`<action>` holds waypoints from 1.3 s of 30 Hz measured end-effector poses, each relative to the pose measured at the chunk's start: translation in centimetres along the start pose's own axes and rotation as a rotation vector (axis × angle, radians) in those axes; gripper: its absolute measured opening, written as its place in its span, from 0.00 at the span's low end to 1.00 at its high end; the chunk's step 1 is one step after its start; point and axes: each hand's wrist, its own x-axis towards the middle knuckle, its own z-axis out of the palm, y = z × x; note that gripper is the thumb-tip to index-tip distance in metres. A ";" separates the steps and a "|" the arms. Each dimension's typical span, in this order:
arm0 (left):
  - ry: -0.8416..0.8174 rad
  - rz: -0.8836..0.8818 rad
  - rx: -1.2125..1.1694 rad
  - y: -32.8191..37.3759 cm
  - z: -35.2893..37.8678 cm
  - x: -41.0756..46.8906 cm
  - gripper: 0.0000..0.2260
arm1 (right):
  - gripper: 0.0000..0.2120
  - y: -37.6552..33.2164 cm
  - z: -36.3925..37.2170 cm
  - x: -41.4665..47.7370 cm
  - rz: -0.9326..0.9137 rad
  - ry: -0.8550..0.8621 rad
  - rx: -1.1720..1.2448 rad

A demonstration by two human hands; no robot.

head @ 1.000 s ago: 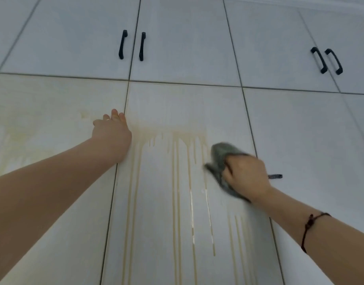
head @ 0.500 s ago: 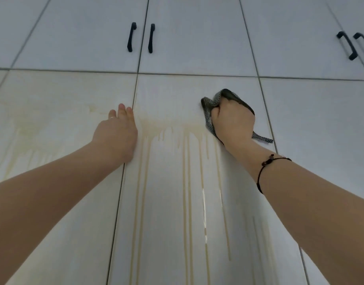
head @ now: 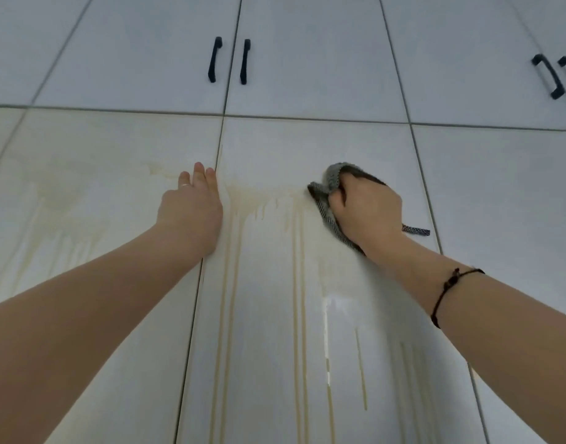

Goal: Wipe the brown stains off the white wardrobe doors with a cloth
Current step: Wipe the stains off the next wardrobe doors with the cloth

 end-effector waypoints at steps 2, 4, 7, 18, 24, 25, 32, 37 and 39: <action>-0.013 -0.008 0.006 0.2 0.2 0.3 0.42 | 0.07 -0.1 1.5 3.2 0.140 0.046 -0.012; -0.019 -0.021 0.008 0.5 0.3 0.5 0.42 | 0.07 -0.8 2.7 5.5 0.187 0.070 -0.020; -0.006 -0.025 -0.006 0.7 0.4 0.5 0.41 | 0.06 -2.4 3.5 7.6 0.198 0.070 -0.046; -0.026 -0.037 -0.039 0.7 -0.4 -0.3 0.40 | 0.14 -8.0 0.6 -2.3 -0.111 -0.110 0.117; -0.019 -0.017 -0.064 0.4 -0.8 -0.6 0.39 | 0.17 -10.0 -1.3 -10.1 -0.534 -0.141 0.216; -0.024 -0.015 -0.065 0.3 -0.9 -0.5 0.39 | 0.17 -9.8 -1.1 -9.2 -0.539 -0.140 0.217; 0.014 -0.007 -0.064 0.0 0.7 0.2 0.41 | 0.11 -7.5 3.2 4.3 0.074 0.017 0.141; 0.016 -0.020 -0.090 0.2 0.8 0.5 0.40 | 0.16 -10.7 6.3 9.2 0.161 0.102 0.147; 0.035 -0.007 -0.081 0.0 0.9 0.2 0.41 | 0.21 -12.4 6.7 9.9 0.165 0.110 0.119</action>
